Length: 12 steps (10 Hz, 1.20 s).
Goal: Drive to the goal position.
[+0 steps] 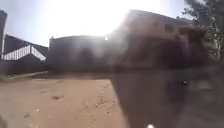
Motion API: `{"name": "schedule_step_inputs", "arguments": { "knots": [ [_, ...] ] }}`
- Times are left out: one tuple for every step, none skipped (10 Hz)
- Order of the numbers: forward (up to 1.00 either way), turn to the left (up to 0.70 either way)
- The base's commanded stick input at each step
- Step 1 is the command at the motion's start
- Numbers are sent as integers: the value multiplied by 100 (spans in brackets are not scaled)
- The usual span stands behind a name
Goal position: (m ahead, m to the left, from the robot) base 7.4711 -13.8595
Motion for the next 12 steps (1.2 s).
{"name": "schedule_step_inputs", "arguments": {
  "knots": [
    [100, -27],
    [100, -27],
    [100, -19],
    [100, -2],
    [100, 0],
    [100, 0],
    [100, 0],
    [100, 0],
    [100, 0],
    [100, 0],
    [100, 0],
    [100, 0]
  ]
}}
